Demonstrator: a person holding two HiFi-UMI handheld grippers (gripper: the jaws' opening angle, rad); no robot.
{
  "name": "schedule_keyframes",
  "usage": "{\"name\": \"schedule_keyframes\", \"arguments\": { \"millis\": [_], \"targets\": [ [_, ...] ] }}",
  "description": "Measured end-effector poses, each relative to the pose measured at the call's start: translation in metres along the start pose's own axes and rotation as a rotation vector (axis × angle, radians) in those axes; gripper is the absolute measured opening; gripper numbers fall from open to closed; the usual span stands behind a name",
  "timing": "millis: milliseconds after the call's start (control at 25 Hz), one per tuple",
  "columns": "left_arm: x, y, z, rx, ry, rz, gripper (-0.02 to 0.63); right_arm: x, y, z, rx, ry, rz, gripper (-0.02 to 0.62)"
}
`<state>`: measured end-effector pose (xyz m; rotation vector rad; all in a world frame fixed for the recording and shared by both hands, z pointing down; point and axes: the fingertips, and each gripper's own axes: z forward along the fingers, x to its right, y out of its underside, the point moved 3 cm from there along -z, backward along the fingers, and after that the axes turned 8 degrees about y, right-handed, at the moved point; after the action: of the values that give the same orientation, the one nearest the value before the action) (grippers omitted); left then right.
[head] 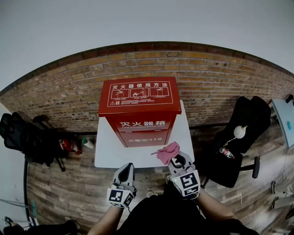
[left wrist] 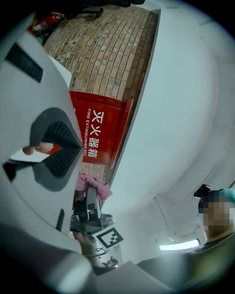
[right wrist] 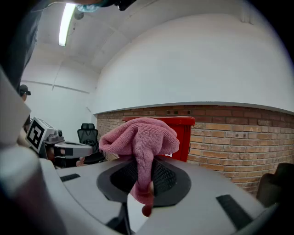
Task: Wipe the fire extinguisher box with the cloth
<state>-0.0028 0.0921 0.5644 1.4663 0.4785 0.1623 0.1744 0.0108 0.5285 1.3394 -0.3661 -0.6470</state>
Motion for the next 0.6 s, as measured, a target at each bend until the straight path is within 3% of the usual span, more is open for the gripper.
{"name": "schedule_keyframes", "arguments": {
  "millis": [600],
  "targets": [
    [-0.002,-0.001,-0.010,0.004,-0.024,-0.001,0.017,-0.002,-0.016,0.001,0.027,-0.008,-0.022,0.084]
  ]
}}
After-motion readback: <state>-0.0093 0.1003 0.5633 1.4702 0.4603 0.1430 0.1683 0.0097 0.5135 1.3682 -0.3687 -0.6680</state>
